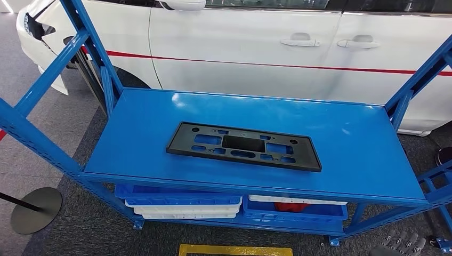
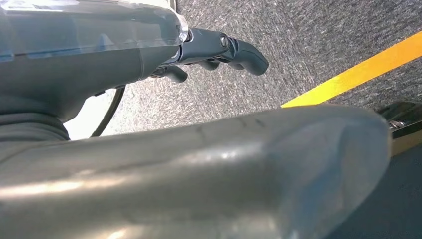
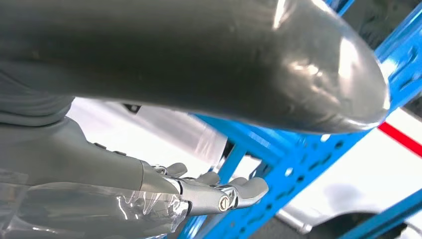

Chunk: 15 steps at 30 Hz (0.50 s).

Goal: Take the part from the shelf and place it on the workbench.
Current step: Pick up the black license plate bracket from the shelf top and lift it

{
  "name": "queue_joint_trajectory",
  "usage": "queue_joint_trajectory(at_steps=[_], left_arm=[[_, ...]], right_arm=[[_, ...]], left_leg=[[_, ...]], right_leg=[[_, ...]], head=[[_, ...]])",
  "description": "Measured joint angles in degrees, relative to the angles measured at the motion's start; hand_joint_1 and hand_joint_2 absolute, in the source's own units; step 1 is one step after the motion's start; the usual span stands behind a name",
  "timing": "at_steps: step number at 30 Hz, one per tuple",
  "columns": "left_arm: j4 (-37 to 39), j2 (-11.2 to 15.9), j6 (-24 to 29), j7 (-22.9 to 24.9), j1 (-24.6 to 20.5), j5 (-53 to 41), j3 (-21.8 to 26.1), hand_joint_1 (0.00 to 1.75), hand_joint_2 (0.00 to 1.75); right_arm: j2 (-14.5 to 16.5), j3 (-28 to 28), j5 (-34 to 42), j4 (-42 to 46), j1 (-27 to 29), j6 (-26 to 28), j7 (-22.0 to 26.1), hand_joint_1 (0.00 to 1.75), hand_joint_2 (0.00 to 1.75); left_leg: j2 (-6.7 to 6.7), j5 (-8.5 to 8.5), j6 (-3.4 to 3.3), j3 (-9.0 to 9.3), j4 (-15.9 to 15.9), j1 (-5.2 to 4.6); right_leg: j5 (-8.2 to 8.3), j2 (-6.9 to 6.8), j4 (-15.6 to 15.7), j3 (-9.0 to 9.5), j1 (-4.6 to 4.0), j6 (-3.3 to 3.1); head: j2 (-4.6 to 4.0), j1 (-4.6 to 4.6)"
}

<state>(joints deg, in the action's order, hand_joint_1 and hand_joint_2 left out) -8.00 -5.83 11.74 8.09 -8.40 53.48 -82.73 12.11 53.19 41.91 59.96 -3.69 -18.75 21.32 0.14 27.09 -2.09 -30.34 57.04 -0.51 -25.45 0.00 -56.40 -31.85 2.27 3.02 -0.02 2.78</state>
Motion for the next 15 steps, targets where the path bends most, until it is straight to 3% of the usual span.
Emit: queue_joint_trajectory(at_steps=[7,15], left_arm=[[0.00,-0.01,0.01,0.00,0.02,0.07,-0.43,0.00,0.00],[0.00,-0.01,0.05,-0.04,0.06,0.39,-1.18,0.00,0.00]], right_arm=[[0.70,-2.54,3.69,4.50,1.55,-0.95,-0.99,0.00,0.00],[2.17,-5.78,7.95,9.63,3.66,-5.67,-4.87,0.00,0.00]], left_leg=[[-0.01,0.00,0.00,-0.01,0.00,0.00],[0.00,0.00,0.00,-0.03,0.00,0.00]], right_leg=[[0.00,-0.01,0.00,0.00,0.00,0.00],[0.00,0.00,-0.02,-0.02,-0.01,0.00]], head=[[0.00,0.00],[0.00,0.00]])
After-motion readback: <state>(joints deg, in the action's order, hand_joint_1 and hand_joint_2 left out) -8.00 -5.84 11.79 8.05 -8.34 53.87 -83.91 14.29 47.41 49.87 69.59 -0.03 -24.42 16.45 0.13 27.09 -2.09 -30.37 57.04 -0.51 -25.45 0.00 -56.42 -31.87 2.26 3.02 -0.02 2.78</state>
